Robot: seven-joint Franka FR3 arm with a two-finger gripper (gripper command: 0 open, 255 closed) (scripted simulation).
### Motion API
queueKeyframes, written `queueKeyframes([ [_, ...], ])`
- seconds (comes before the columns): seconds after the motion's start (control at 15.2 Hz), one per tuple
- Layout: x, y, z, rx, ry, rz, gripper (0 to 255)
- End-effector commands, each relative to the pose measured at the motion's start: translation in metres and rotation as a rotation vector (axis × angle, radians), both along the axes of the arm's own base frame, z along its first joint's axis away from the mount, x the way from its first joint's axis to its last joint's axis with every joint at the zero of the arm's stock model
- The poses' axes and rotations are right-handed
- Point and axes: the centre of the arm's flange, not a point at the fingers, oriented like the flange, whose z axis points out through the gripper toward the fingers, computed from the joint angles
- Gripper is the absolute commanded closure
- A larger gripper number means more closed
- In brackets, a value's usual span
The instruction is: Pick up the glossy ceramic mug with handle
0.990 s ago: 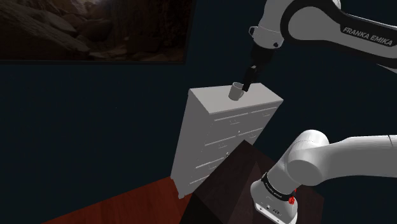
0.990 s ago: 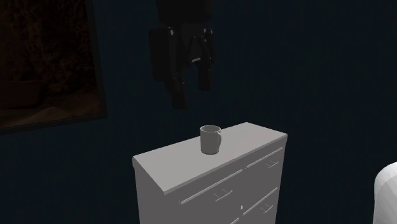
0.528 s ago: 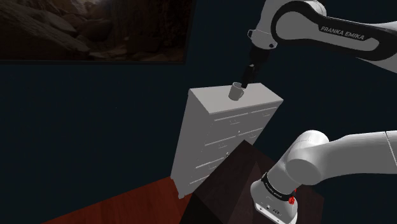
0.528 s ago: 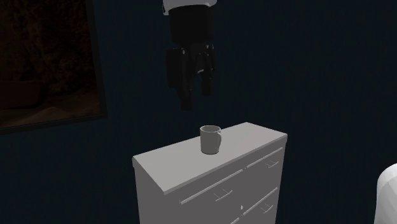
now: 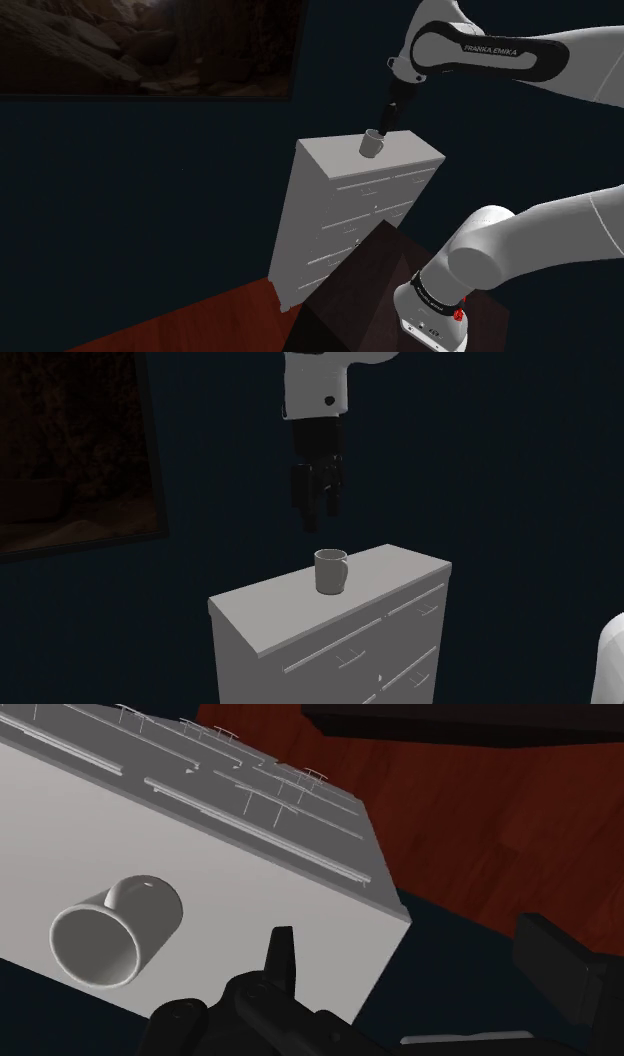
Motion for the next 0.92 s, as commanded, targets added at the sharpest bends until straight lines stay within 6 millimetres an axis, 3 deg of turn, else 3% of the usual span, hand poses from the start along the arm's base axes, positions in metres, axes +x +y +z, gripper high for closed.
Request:
queueKeyframes([
  [0.0,0.008,-0.026,-0.009,0.010,0.001,0.002,0],
  [0.86,0.072,-0.181,-0.077,0.082,0.012,0.006,0],
])
